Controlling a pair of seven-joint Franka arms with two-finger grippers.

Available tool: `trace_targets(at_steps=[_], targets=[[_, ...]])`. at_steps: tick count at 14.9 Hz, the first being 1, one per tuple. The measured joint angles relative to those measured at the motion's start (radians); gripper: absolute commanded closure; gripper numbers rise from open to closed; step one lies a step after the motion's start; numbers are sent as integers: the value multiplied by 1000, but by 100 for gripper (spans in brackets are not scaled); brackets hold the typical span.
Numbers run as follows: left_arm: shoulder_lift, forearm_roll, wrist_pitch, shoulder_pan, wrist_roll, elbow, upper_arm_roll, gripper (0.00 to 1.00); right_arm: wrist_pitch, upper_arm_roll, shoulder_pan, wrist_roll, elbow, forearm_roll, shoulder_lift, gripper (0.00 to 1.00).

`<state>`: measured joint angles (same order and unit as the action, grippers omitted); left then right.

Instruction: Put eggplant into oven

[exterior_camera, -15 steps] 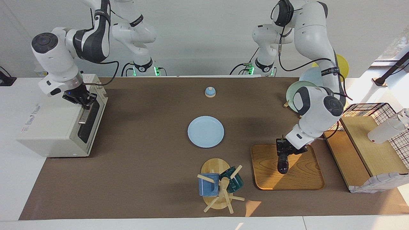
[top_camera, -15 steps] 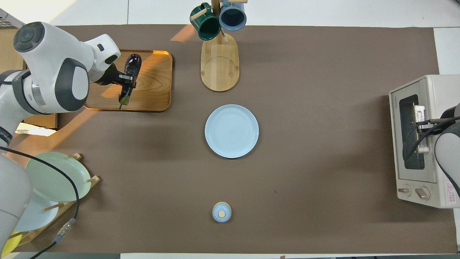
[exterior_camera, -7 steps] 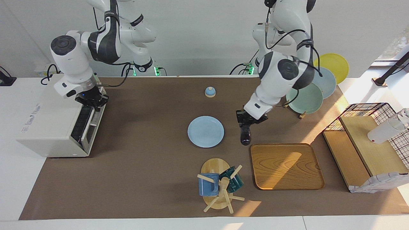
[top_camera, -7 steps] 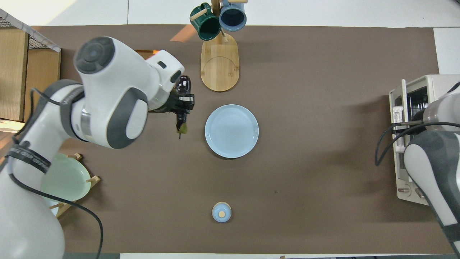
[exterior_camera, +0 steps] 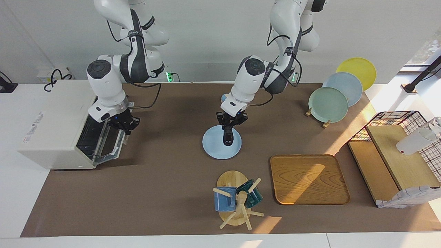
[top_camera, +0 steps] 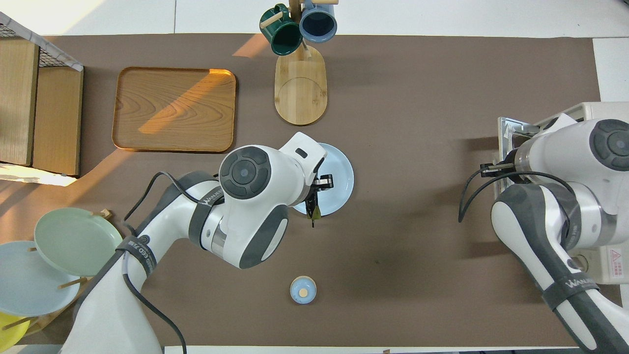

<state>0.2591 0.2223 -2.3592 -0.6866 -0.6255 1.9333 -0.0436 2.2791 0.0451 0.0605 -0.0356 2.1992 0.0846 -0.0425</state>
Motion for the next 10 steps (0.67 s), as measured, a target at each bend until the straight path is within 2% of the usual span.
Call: trace_targets(at_steps=[5, 6, 8, 10], targets=[[54, 0, -74, -27, -35, 18, 11, 100, 83, -9, 6, -48, 21, -14, -77, 100], [55, 0, -75, -27, -35, 21, 15, 87, 99, -8, 6, -48, 22, -26, -97, 100], [55, 0, -78, -26, -34, 24, 17, 24, 123, -7, 7, -48, 21, -32, -129, 100], [55, 0, -79, -26, -34, 25, 17, 19, 128, -4, 10, -53, 16, -32, -136, 100]])
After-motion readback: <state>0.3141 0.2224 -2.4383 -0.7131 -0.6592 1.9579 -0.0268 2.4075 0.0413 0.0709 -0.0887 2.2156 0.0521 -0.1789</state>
